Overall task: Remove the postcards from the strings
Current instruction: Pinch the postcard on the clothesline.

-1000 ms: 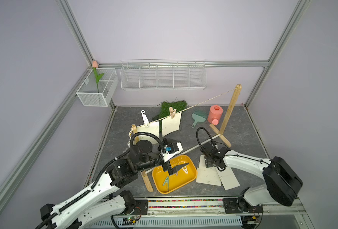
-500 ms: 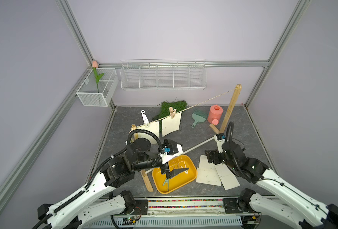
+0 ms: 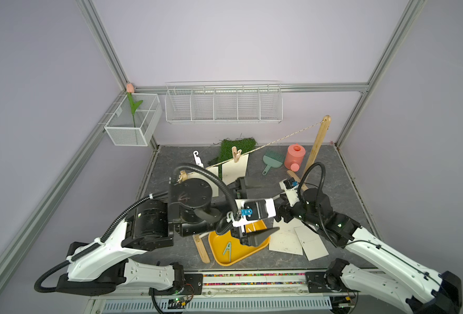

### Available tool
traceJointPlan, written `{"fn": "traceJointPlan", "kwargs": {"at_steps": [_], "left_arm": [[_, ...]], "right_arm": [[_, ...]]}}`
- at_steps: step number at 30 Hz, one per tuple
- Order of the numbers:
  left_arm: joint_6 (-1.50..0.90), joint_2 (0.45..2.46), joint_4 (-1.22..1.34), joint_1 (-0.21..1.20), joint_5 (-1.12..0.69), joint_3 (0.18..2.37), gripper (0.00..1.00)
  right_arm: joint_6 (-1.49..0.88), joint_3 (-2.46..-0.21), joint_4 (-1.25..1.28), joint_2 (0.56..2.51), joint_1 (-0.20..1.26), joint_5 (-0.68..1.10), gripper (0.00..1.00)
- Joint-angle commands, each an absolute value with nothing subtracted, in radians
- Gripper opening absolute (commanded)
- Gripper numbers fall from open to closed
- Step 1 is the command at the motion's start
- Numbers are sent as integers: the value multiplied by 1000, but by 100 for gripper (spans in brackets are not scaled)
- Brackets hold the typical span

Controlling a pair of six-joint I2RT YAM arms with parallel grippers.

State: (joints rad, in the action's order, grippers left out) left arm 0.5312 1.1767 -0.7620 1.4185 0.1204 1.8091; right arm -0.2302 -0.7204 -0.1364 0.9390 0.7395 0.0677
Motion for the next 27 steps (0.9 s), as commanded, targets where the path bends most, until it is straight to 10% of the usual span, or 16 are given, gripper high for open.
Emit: {"fn": "traceJointPlan", "kwargs": {"at_steps": [1, 10, 27], "left_arm": [[649, 1287, -882, 1410, 386, 1986, 100], [461, 1476, -993, 1111, 316, 2302, 100], [389, 1506, -1188, 1095, 416, 2353, 87]], "right_arm": [[-214, -745, 86, 971, 735, 239, 89], [-231, -734, 363, 1055, 734, 423, 89], [-250, -776, 556, 1198, 699, 561, 90]]}}
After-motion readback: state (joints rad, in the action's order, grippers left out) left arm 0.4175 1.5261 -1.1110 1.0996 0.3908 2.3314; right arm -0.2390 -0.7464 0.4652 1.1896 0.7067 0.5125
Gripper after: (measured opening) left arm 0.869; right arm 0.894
